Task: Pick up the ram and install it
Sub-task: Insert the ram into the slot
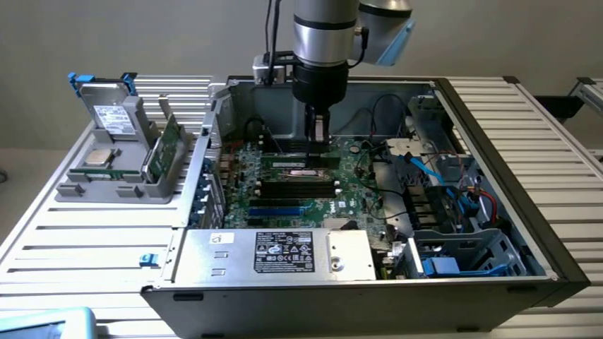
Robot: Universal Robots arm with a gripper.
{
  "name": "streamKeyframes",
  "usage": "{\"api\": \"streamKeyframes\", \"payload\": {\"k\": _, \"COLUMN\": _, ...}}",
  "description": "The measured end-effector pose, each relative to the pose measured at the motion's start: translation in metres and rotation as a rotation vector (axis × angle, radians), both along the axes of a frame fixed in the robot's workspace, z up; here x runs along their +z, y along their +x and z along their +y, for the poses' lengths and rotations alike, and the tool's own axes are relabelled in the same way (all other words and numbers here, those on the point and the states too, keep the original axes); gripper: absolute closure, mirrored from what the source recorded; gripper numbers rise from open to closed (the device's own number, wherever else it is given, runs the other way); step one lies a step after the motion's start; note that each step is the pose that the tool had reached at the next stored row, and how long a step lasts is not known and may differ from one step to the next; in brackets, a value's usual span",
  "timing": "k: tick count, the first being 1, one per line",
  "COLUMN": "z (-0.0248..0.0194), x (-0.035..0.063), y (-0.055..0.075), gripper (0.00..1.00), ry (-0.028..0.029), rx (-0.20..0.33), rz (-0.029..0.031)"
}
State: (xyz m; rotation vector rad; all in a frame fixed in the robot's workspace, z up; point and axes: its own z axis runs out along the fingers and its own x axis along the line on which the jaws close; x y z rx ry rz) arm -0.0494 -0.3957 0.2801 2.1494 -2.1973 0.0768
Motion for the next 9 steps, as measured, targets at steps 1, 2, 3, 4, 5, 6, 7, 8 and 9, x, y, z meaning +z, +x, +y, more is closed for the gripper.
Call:
{"api": "streamKeyframes", "payload": {"k": 1, "z": 0.0000, "x": -0.0007, "y": 0.0000, "gripper": 0.86, "ry": -0.0050, "rx": 0.000, "rz": 0.0000}}
{"api": "streamKeyframes", "payload": {"k": 2, "z": 0.0000, "x": -0.0014, "y": 0.0000, "gripper": 0.86, "ry": -0.0097, "rx": 0.001, "rz": 0.0000}}
{"api": "streamKeyframes", "payload": {"k": 3, "z": 0.0000, "x": -0.0020, "y": 0.0000, "gripper": 0.86, "ry": -0.0167, "rx": 0.001, "rz": 0.0001}}
{"api": "streamKeyframes", "payload": {"k": 4, "z": 0.0001, "x": -0.0025, "y": 0.0000, "gripper": 0.86, "ry": -0.0246, "rx": 0.002, "rz": 0.0000}}
{"api": "streamKeyframes", "payload": {"k": 5, "z": 0.0002, "x": -0.0039, "y": -0.0001, "gripper": 0.86, "ry": -0.0277, "rx": 0.003, "rz": -0.0004}}
{"api": "streamKeyframes", "payload": {"k": 6, "z": 0.0002, "x": -0.0056, "y": -0.0002, "gripper": 0.86, "ry": -0.0266, "rx": 0.004, "rz": -0.0013}}
{"api": "streamKeyframes", "payload": {"k": 7, "z": 0.0002, "x": -0.0068, "y": -0.0003, "gripper": 0.86, "ry": -0.0232, "rx": 0.004, "rz": -0.0015}}
{"api": "streamKeyframes", "payload": {"k": 8, "z": 0.0001, "x": -0.0079, "y": -0.0005, "gripper": 0.86, "ry": -0.0184, "rx": 0.004, "rz": -0.0015}}
{"api": "streamKeyframes", "payload": {"k": 9, "z": 0.0002, "x": -0.0095, "y": -0.0007, "gripper": 0.86, "ry": -0.0147, "rx": 0.004, "rz": -0.0016}}
